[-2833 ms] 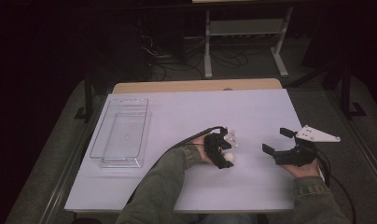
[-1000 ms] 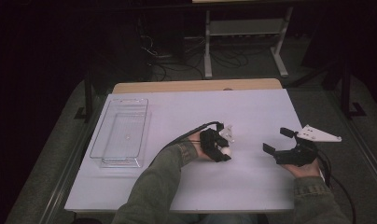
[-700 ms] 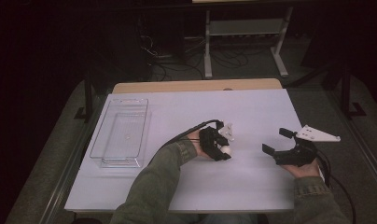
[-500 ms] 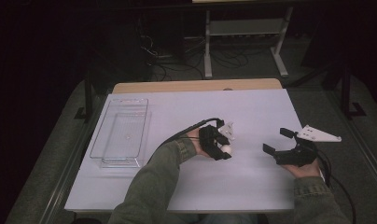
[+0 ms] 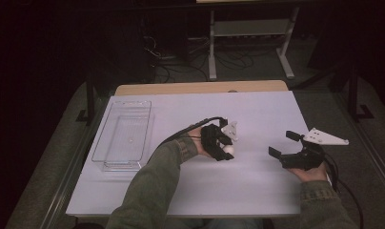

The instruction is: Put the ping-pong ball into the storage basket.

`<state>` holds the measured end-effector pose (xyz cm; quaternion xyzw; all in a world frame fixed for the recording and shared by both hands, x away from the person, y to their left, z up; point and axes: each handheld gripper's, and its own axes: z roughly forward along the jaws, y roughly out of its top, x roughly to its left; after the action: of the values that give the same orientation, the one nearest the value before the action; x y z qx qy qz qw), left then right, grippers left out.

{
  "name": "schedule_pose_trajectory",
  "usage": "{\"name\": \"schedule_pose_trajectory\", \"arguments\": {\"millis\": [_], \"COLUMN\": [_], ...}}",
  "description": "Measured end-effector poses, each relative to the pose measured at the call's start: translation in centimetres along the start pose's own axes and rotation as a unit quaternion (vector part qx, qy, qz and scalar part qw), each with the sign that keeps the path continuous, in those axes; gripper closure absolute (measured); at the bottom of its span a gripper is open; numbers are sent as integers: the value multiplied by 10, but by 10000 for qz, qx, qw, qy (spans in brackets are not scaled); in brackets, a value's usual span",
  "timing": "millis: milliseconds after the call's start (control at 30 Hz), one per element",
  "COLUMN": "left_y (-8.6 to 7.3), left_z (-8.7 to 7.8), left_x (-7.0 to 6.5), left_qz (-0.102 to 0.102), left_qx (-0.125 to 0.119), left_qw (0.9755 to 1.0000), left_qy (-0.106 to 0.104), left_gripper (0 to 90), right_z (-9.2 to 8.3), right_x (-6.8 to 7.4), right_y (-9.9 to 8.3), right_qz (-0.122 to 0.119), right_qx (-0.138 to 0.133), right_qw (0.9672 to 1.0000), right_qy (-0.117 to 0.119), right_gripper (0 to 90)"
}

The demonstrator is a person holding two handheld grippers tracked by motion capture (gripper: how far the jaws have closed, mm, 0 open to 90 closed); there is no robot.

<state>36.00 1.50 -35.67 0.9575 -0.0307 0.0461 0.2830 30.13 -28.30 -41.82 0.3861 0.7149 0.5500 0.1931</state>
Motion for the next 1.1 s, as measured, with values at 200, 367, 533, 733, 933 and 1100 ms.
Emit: {"name": "schedule_pose_trajectory", "arguments": {"millis": [200,367,533,733,933,1100], "left_y": [1,-2,-4,-6,-10,-15], "left_z": [-10,-16,-28,-39,-46,-56], "left_x": [0,2,4,5,5,6], "left_qz": [21,-32,-36,-29,-50,-122], "left_qx": [12,1,-63,-80,-7,-13], "left_qw": [10000,10000,9999,9998,9998,9996], "left_qy": [29,61,133,163,195,273], "left_gripper": [513,514,514,514,514,515], "right_z": [1,0,1,0,0,0], "right_x": [0,0,0,0,0,0], "right_y": [0,0,0,-1,-1,-1], "right_qz": [-15,2,1,14,-5,-4], "right_qx": [12,10,21,8,18,20], "right_qw": [10000,10000,10000,10000,10000,10000], "right_qy": [15,13,1,-15,-12,-17], "right_gripper": [0,0,0,0,0,0]}}
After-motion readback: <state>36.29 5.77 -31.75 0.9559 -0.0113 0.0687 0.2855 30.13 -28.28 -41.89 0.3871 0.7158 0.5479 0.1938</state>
